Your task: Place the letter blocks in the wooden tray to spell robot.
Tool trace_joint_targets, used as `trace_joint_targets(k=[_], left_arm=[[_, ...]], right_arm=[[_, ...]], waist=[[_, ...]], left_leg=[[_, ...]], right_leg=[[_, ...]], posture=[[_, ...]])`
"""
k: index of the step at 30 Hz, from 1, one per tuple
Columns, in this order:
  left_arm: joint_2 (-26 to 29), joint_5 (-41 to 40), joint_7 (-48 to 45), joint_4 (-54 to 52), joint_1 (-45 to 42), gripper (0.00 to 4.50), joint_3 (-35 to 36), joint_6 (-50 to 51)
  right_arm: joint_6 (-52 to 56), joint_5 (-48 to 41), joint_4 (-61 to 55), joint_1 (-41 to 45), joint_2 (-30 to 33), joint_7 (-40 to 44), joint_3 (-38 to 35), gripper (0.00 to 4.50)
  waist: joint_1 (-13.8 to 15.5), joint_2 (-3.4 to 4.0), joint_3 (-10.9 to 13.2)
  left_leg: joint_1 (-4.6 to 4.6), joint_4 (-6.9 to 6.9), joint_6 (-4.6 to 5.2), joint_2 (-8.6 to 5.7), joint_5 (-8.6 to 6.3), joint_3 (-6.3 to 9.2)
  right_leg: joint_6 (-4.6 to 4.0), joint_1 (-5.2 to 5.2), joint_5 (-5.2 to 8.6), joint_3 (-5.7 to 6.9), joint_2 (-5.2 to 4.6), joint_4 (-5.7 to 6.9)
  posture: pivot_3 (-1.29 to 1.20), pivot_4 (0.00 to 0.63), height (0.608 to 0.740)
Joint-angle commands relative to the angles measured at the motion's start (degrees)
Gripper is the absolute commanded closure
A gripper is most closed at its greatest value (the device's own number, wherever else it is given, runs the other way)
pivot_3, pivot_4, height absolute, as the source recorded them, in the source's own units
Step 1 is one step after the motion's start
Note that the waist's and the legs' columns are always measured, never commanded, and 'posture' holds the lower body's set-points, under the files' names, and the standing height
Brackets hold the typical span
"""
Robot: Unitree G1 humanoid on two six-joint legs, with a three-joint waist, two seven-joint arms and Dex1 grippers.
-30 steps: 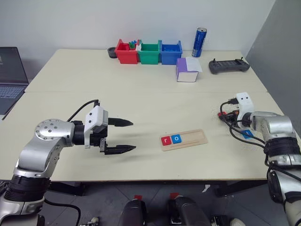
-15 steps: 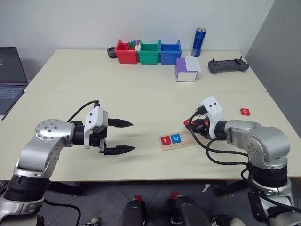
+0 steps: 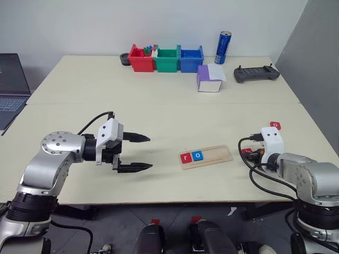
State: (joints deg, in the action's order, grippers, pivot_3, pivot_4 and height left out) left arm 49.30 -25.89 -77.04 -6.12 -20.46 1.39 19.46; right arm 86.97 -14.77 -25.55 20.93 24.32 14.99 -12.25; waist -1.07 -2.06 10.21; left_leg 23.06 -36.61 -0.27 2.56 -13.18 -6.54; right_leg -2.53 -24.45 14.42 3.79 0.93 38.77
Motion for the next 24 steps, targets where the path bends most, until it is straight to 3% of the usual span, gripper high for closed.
trace_joint_targets(k=[1,4,7,10,12,16,19,24], left_arm=[[0.3,0.2,-0.4,0.3,-1.1,0.00,0.1,-1.1],[0.2,0.4,-0.5,0.7,-1.2,0.00,0.0,-1.4],[0.0,0.6,-0.2,0.5,-1.1,0.00,0.0,-1.6],[-0.2,0.8,0.0,1.0,-1.5,0.00,-0.4,-1.8],[-0.2,0.9,0.0,1.3,-1.6,0.00,-0.5,-2.1],[0.1,0.7,0.0,1.3,-1.2,0.00,-0.1,-2.4],[0.3,0.5,0.2,0.5,-0.4,0.00,0.2,-2.3],[1.2,-0.5,0.5,-2.0,2.6,0.00,1.7,-1.3]], right_arm=[[-0.6,0.2,-1.1,1.0,2.8,0.0,-1.1,1.96],[-0.9,-2.1,-0.9,2.4,8.5,4.2,-1.4,0.98],[-9.3,-6.9,0.0,-0.5,21.6,17.8,0.1,0.01],[-33.8,-5.8,6.1,-5.4,33.8,37.1,2.9,0.01],[-49.4,-5.4,13.3,-6.5,38.4,51.2,5.5,0.01],[-67.9,-0.3,32.9,3.3,37.9,64.7,14.3,0.01],[-78.2,5.8,46.3,11.4,34.8,69.2,20.8,0.01],[-89.7,12.1,66.1,20.8,29.4,71.9,25.5,0.01]], waist=[[0.0,0.00,0.0],[0.1,0.00,0.0],[0.2,0.05,0.0],[0.8,0.05,0.0],[0.7,0.02,0.0],[0.2,0.01,0.0],[-0.1,0.00,0.1],[-0.3,0.01,0.1]], left_leg=[[0.02,0.00,0.00,-0.01,0.00,0.00],[0.06,0.00,0.00,-0.04,0.00,-0.01],[0.12,0.00,0.02,-0.05,-0.01,0.00],[0.10,0.16,0.04,-0.07,-0.03,0.06],[-0.05,0.39,0.04,-0.05,-0.03,0.10],[-0.12,0.48,0.04,-0.04,-0.02,0.04],[-0.10,0.46,0.02,-0.05,-0.01,0.02],[-0.10,0.46,-0.05,-0.05,0.03,-0.03]], right_leg=[[0.00,0.00,0.00,0.01,0.00,-0.02],[0.00,0.00,0.00,-0.01,-0.03,-0.10],[0.00,0.00,0.00,0.01,-0.03,-0.19],[0.00,0.04,0.00,0.09,-0.01,-0.43],[0.02,0.23,-0.01,0.15,0.04,-0.76],[0.02,0.27,-0.01,0.10,0.06,-0.80],[0.02,0.24,-0.01,0.08,0.05,-0.74],[0.00,0.25,-0.01,0.03,0.05,-0.74]], posture=[[0.00,0.150,0.740],[0.00,0.150,0.740],[0.00,0.150,0.740],[0.00,0.150,0.740],[0.00,0.150,0.740],[0.00,0.150,0.740],[0.00,0.150,0.740],[0.00,0.150,0.740]])
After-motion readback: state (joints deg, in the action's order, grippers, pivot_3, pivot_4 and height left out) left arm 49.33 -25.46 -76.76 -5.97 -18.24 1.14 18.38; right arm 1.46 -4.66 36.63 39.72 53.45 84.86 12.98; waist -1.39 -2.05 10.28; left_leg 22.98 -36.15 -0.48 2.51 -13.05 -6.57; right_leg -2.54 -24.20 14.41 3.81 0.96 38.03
